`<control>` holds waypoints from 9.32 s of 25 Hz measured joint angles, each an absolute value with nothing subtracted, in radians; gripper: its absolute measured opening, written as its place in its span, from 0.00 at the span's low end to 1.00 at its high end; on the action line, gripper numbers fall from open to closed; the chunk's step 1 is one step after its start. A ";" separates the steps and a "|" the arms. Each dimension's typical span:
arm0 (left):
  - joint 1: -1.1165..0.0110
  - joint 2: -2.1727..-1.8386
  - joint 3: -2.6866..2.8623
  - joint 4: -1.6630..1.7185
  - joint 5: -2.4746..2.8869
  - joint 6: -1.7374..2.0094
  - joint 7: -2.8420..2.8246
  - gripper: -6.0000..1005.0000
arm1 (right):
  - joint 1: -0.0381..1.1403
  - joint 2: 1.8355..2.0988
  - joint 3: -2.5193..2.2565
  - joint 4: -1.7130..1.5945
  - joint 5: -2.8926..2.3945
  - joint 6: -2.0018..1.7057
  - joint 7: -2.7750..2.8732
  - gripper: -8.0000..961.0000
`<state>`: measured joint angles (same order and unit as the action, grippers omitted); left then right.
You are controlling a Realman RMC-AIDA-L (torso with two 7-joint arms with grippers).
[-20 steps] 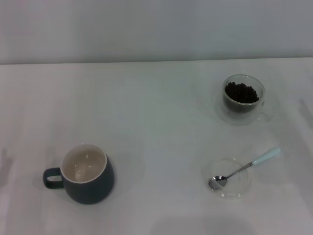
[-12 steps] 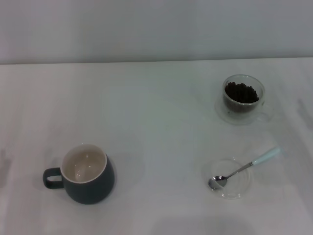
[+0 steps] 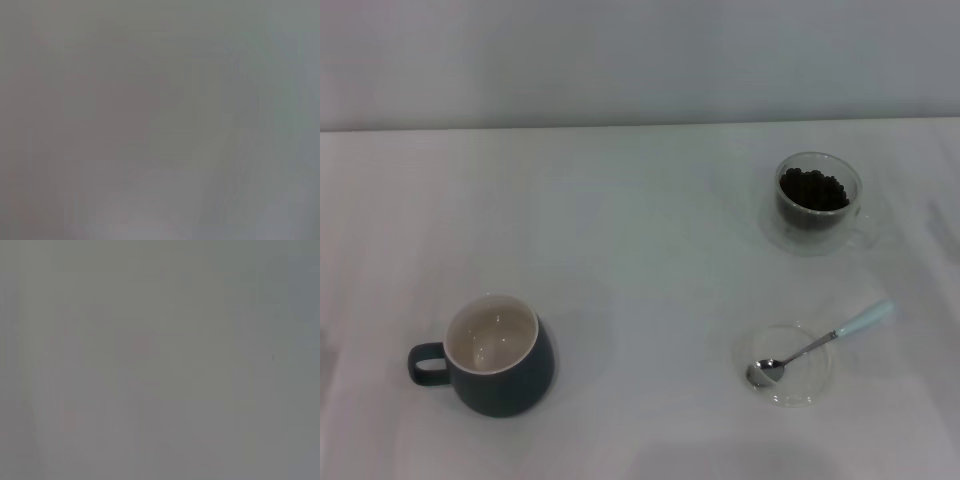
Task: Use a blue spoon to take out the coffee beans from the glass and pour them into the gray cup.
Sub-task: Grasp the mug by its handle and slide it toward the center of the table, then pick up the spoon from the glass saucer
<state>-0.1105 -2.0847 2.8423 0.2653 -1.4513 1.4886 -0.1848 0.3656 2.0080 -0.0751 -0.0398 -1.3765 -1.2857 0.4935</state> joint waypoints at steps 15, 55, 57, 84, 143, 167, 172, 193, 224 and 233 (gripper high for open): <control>0.074 -2.082 2.842 0.205 -1.257 1.600 -0.232 0.84 | 0.387 2.008 -0.075 -0.048 -1.374 -1.287 0.492 0.91; -0.146 -2.083 2.842 0.132 -0.937 1.336 -0.209 0.83 | 0.397 2.008 -0.075 -0.049 -1.380 -1.290 0.466 0.90; -0.148 -2.083 2.841 0.131 -0.937 1.330 -0.208 0.83 | 0.397 2.008 -0.075 -0.049 -1.378 -1.290 0.466 0.90; -0.208 -2.088 2.842 0.138 -0.930 1.276 -0.195 0.23 | 0.403 2.008 -0.074 -0.041 -1.373 -1.292 0.466 0.90; -0.182 -2.086 2.842 0.282 -0.867 1.241 -0.092 0.74 | 0.416 2.008 -0.073 -0.043 -1.378 -1.290 0.478 0.90; -0.124 -2.083 2.830 0.256 -1.206 1.433 -0.170 0.73 | 0.193 1.960 -0.504 -0.137 -1.473 -1.322 1.425 0.90; -0.149 -2.083 2.830 0.256 -1.243 1.443 -0.170 0.73 | 0.194 1.995 -0.561 -0.132 -1.473 -1.315 1.427 0.90; -0.182 -2.082 2.833 0.241 -1.240 1.444 -0.169 0.73 | 0.259 2.002 -0.655 -0.094 -1.476 -1.311 1.429 0.90; -0.182 -2.082 2.830 0.241 -1.247 1.443 -0.169 0.73 | 0.261 2.002 -0.649 -0.082 -1.452 -1.348 1.445 0.19; -0.179 -2.083 2.831 0.231 -1.247 1.443 -0.169 0.73 | 0.286 2.002 -0.647 -0.094 -1.433 -1.370 1.455 0.17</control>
<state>-0.1789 -2.0831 2.8307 0.2314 -1.2472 1.4434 -0.1687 0.2861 2.0018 -0.6473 -0.0942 -1.4329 -1.3704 1.4553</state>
